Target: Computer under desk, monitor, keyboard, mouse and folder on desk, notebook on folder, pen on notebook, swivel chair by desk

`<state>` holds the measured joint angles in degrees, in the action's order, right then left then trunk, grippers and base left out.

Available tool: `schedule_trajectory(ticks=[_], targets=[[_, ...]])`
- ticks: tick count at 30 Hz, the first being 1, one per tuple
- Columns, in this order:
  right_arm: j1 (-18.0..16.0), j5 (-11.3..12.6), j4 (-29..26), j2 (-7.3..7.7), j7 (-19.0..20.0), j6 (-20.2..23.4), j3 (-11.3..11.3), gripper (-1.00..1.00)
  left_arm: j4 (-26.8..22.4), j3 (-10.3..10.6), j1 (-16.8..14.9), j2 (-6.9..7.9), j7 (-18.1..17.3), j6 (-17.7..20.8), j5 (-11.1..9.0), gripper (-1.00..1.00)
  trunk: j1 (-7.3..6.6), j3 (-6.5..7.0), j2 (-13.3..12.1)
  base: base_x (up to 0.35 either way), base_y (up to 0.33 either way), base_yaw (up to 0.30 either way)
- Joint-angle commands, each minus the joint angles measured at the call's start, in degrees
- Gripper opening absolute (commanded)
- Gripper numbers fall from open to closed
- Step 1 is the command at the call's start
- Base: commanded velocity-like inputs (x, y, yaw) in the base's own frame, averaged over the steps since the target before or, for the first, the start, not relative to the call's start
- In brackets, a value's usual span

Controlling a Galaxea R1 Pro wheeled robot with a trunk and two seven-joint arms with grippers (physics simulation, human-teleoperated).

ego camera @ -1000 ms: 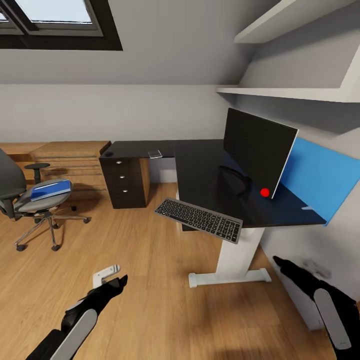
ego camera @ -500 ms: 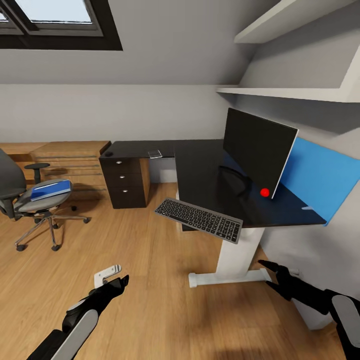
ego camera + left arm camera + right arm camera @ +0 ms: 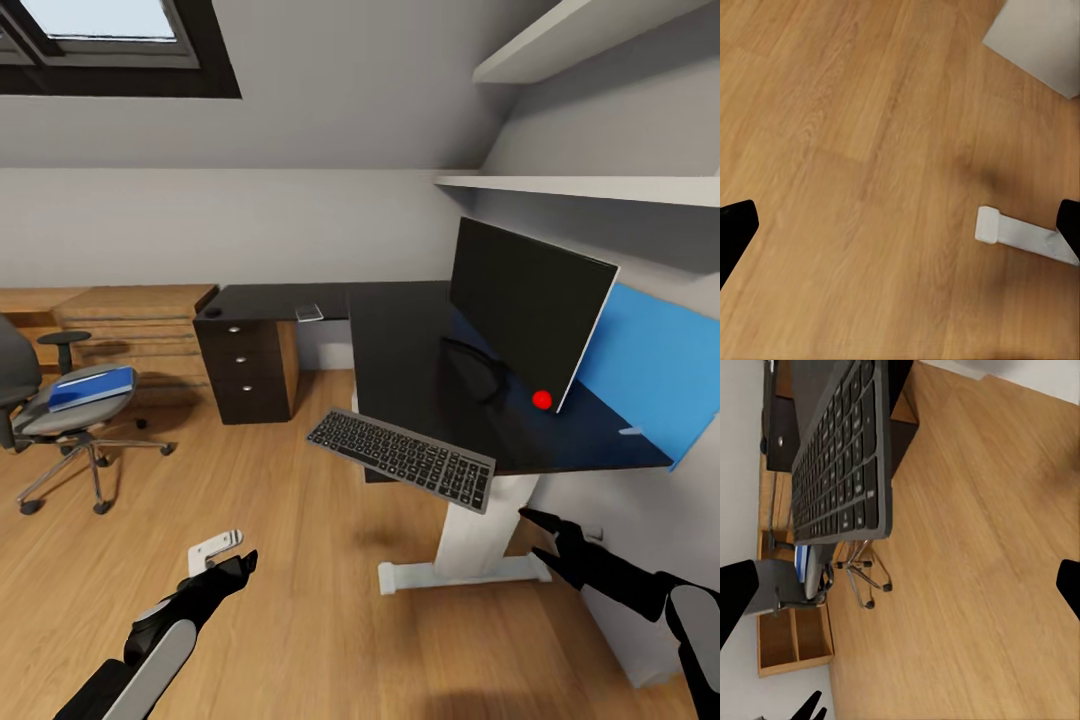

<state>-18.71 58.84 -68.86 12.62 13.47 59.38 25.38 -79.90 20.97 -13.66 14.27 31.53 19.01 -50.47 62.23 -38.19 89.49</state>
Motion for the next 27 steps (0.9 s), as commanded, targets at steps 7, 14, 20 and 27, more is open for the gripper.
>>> schedule_trajectory(ticks=[7,14,20,27], targets=[[-0.02,-0.68,-0.22,0.02,0.75,0.08,0.17,1.0,0.57,0.13,-0.05,0.01,0.42,0.06,-0.34,1.0,0.03,-0.05,0.03,0.092,0.0,0.0],[-0.04,-0.67,-0.13,0.04,0.77,0.04,0.2,1.0,1.03,0.12,-0.05,0.03,0.38,0.06,-0.25,1.0,0.03,-0.05,0.03,0.147,0.0,0.0],[-0.02,-0.65,0.05,0.02,0.77,0.02,0.2,1.0,1.06,0.12,-0.05,-0.02,0.38,0.06,-0.22,1.0,0.03,-0.05,0.03,0.16,0.0,0.0],[-0.06,-0.88,4.3,-0.04,0.84,-0.09,0.05,1.0,1.06,0.12,-0.05,-0.03,0.29,0.06,-0.16,1.0,0.03,-0.05,0.03,0.04,0.0,0.0]])
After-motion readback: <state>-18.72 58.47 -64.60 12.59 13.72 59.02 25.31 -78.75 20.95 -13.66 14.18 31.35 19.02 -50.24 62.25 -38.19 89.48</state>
